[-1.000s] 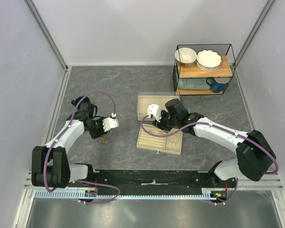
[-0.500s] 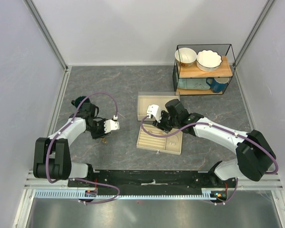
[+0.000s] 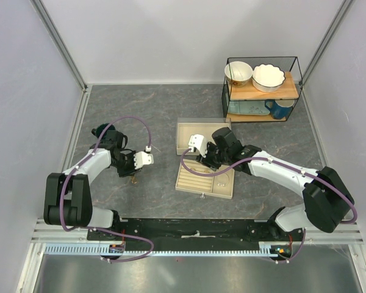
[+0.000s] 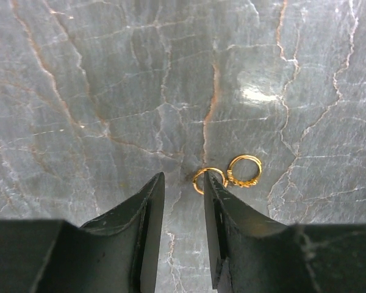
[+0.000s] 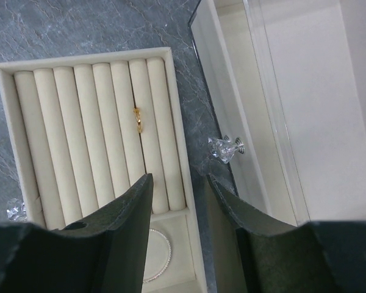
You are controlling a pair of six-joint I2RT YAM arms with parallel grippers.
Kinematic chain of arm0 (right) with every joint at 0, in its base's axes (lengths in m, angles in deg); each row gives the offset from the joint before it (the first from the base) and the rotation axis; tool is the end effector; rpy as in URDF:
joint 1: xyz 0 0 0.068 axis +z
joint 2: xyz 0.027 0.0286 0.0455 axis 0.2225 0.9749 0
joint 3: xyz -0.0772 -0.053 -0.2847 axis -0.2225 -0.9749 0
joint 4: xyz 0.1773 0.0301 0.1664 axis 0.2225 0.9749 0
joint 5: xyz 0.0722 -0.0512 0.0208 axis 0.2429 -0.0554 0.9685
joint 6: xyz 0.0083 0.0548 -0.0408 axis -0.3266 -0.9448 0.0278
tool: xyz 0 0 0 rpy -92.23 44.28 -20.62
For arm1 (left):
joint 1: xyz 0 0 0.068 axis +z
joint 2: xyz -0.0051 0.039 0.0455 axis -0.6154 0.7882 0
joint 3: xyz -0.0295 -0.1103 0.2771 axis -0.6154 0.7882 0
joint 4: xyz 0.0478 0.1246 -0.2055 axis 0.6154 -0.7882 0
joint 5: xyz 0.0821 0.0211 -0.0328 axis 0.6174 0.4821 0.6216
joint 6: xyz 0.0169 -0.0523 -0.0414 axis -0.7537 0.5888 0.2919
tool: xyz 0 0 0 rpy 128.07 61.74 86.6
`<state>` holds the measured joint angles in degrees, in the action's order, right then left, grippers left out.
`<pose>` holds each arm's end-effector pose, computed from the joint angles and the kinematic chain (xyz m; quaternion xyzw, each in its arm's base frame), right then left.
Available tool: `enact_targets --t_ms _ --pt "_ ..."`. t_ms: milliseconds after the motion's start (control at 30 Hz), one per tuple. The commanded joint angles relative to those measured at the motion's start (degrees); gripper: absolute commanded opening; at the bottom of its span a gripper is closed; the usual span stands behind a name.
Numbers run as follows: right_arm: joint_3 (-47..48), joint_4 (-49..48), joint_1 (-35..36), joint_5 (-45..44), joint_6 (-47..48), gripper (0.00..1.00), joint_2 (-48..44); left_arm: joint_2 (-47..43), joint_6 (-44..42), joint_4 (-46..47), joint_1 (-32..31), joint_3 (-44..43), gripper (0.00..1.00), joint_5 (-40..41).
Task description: Organize the mixed jewelry
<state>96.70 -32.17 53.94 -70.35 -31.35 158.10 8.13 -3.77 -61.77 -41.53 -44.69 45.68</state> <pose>0.2110 0.2008 0.2466 -0.5595 0.7231 0.1476 0.3772 0.2101 -0.0343 0.1817 0.6417 0.7336 -0.0889 0.2054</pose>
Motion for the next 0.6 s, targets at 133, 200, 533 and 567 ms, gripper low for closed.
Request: enact_targets --t_ms 133,200,533,567 --pt "-0.5 -2.0 0.0 0.8 -0.1 0.47 -0.4 -0.3 6.5 -1.9 0.3 -2.3 0.41 2.0" --pt "-0.3 -2.0 0.1 0.9 -0.1 0.47 -0.2 -0.7 7.8 -1.9 0.3 -1.4 0.41 2.7" --pt "-0.2 -1.9 0.0 1.0 -0.4 0.47 -0.2 -1.3 10.6 -1.9 0.3 -1.0 0.42 1.1" --pt "-0.3 -1.8 0.0 1.0 -0.4 0.47 -0.2 -1.3 10.5 -1.9 0.3 -1.3 0.42 0.8"
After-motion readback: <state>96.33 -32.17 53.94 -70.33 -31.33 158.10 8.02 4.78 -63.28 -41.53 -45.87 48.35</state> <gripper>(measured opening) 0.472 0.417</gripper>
